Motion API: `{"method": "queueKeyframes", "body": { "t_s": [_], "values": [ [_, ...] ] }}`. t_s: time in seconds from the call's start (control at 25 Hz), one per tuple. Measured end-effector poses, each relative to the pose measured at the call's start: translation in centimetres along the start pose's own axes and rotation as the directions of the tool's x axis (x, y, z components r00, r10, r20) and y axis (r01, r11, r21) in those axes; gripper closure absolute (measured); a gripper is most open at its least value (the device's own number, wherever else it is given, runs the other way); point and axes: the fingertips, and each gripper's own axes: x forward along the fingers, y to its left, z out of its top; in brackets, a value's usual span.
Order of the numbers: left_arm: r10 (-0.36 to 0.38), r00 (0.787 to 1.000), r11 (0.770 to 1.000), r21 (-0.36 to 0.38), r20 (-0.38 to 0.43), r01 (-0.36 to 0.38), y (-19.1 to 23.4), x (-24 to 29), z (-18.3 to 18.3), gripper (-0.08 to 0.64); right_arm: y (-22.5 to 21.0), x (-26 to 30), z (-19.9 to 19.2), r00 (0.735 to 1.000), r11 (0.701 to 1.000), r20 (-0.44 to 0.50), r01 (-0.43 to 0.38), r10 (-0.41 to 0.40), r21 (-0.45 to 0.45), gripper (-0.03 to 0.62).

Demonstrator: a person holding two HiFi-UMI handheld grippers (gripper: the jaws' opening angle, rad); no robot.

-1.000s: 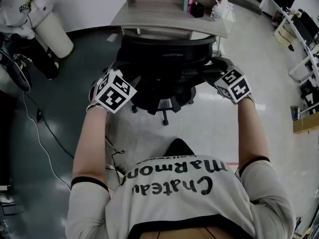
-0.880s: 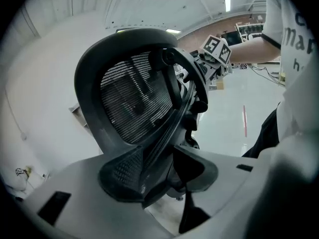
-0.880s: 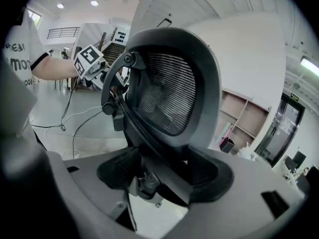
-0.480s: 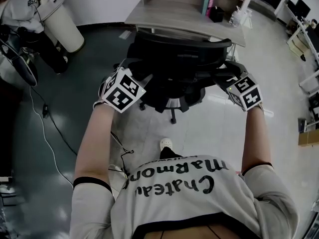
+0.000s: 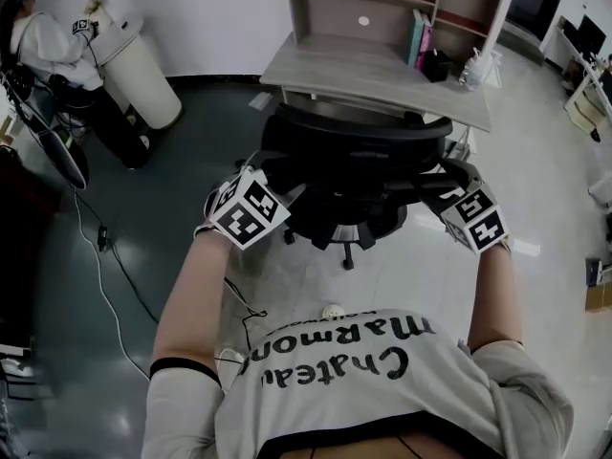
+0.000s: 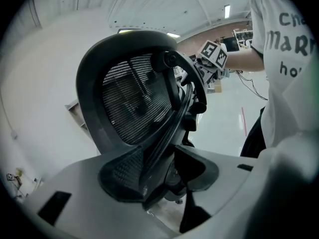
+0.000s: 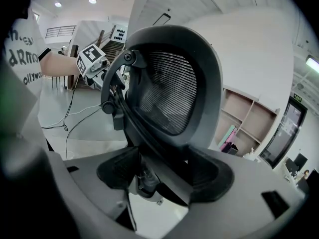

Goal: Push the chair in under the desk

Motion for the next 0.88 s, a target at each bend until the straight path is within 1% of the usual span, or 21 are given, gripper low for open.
{"method": "queueKeyframes", "body": {
  "t_s": [0.08,0.16,0.24,0.36,0.44,0.52,0.64,0.72,0.76,0.8,0.88],
  "values": [
    [-0.004,1.000,1.000,-0.010,-0.013,0.003,1.2,0.4,-0.3,0.360,-0.6,1.0,0.6,1.000,1.000,-0.001,0.003,-0.003,0.001,0.293],
    [0.007,0.999,1.000,-0.015,-0.045,-0.007,2.7,0.8,-0.9,0.356,-0.7,1.9,1.5,1.000,1.000,0.006,-0.010,0.010,-0.005,0.291],
    [0.012,0.996,1.000,-0.019,-0.083,-0.014,4.2,1.0,-2.0,0.345,-0.4,2.6,2.6,0.999,1.000,0.026,-0.022,0.022,-0.016,0.313],
    [0.024,0.994,1.000,-0.017,-0.110,-0.026,6.3,1.2,-3.3,0.341,0.4,3.8,3.9,0.998,0.999,0.060,0.021,-0.019,-0.033,0.319],
    [0.042,0.991,0.999,-0.010,-0.124,-0.043,7.3,1.3,-4.1,0.340,1.0,4.6,4.5,0.997,0.998,0.060,0.041,-0.038,-0.046,0.322],
    [0.069,0.991,0.998,0.000,-0.116,-0.070,8.6,1.3,-4.7,0.334,1.3,5.4,5.2,0.998,0.997,0.042,0.044,-0.041,-0.071,0.337],
    [0.097,0.991,0.995,0.005,-0.088,-0.097,10.4,1.5,-5.5,0.330,1.6,6.6,6.1,1.000,0.995,-0.010,0.025,-0.026,-0.096,0.350],
    [0.101,0.991,0.995,0.012,-0.091,-0.100,11.6,1.6,-6.2,0.325,2.0,7.7,6.4,0.998,0.991,-0.059,0.020,-0.028,-0.133,0.349],
    [0.099,0.990,0.995,0.016,-0.099,-0.098,12.0,1.6,-6.4,0.325,2.1,8.2,6.5,0.996,0.987,-0.084,0.026,-0.039,-0.161,0.335],
    [0.096,0.990,0.995,0.019,-0.106,-0.095,12.4,1.7,-6.7,0.325,2.3,8.7,6.5,0.993,0.982,-0.102,0.035,-0.054,-0.186,0.334],
    [0.085,0.989,0.996,0.018,-0.120,-0.084,13.1,1.8,-7.1,0.322,2.6,9.2,6.8,0.990,0.973,-0.116,0.053,-0.081,-0.227,0.337]
  ]
}}
